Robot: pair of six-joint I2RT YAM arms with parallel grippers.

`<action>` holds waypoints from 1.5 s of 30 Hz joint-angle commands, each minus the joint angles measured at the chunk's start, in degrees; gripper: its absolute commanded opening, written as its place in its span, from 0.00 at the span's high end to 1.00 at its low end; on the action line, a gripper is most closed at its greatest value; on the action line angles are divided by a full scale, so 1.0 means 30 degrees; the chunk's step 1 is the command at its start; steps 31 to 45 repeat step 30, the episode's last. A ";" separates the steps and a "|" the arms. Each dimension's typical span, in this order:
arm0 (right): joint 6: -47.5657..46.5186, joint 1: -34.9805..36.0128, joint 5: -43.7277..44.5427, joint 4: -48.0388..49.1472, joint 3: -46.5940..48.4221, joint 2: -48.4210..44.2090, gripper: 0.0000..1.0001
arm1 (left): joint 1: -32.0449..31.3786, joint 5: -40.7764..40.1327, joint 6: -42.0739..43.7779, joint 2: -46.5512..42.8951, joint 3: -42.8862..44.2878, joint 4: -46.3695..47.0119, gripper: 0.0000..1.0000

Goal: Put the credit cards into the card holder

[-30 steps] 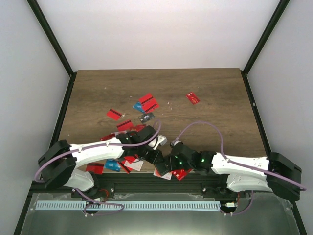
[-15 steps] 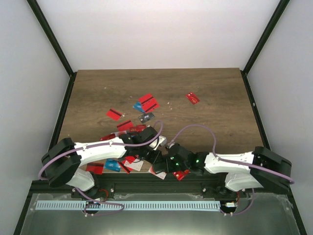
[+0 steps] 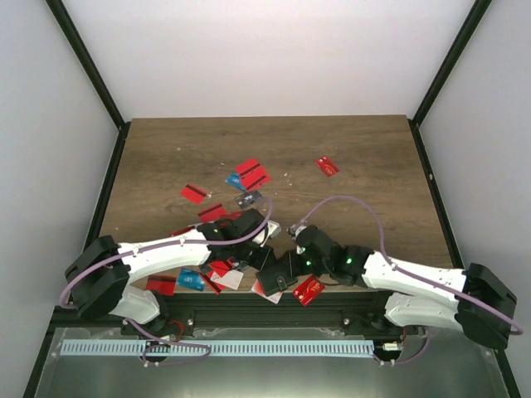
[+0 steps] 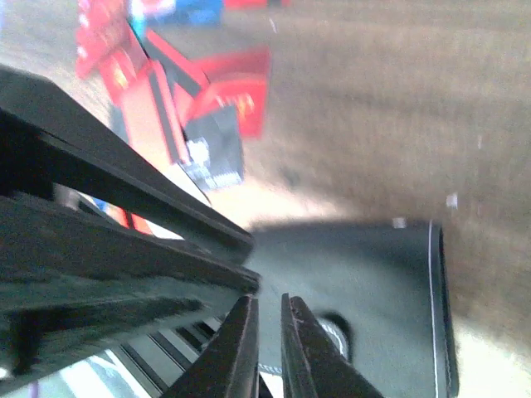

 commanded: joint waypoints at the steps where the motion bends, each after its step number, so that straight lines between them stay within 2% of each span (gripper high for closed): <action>1: -0.1881 -0.1542 -0.0258 -0.1096 0.2204 -0.0675 0.84 | 0.0704 -0.1267 -0.0162 -0.1104 0.1079 -0.0247 0.85; 3: -0.2408 -0.2282 -0.0073 -0.1081 0.2755 -0.0695 0.72 | 0.1192 -0.1671 -0.0131 -0.1558 0.1218 -0.0455 0.84; 5: -0.2923 -0.3024 0.0046 -0.0541 0.3087 -0.0735 0.48 | 0.1831 -0.1983 0.0023 -0.2005 0.1270 -0.0670 0.84; 7: -0.3458 -0.3414 0.0529 0.0216 0.3471 -0.0644 0.13 | 0.2755 -0.2286 0.0209 -0.2481 0.1224 -0.0703 0.83; 8: -0.4052 -0.3444 0.0727 0.0761 0.3679 -0.0472 0.03 | 0.3120 -0.2535 0.0312 -0.2688 0.1259 -0.0833 0.82; 9: -0.4811 -0.3463 0.0818 0.1407 0.3895 -0.0208 0.00 | 0.3426 -0.2819 0.0449 -0.2908 0.1292 -0.0919 0.80; 11: -0.5716 -0.3457 0.1569 0.1918 0.4545 0.0324 0.00 | 0.3976 -0.3376 0.0731 -0.3296 0.1335 -0.1033 0.69; 14: -0.6609 -0.3590 0.2652 0.2243 0.5468 0.0974 0.00 | 0.4769 -0.4293 0.1097 -0.3899 0.1304 -0.1136 0.33; 17: -0.7500 -0.4040 0.2959 0.2091 0.6501 0.1600 0.00 | 0.5441 -0.5135 0.1402 -0.4544 0.1321 -0.1318 0.06; 18: -0.7835 -0.4090 0.2998 0.2028 0.6797 0.1768 0.00 | 0.5675 -0.5327 0.1501 -0.4703 0.1380 -0.1386 0.01; 23: -0.8447 -0.4686 0.2715 0.2558 0.7266 0.1763 0.00 | 0.6517 -0.6250 0.2026 -0.5330 0.1613 -0.1678 0.00; 27: -0.8333 -0.6778 -0.0483 0.3449 0.7023 0.1905 0.00 | 0.7082 -0.6865 0.2249 -0.5703 0.1731 -0.1663 0.00; 30: -0.8491 -0.7462 -0.1019 0.3334 0.7458 0.2465 0.00 | 0.7342 -0.7510 0.2490 -0.5973 0.1730 -0.1640 0.00; 45: -0.8491 -0.7462 -0.1019 0.3334 0.7458 0.2465 0.00 | 0.7342 -0.7510 0.2490 -0.5973 0.1730 -0.1640 0.00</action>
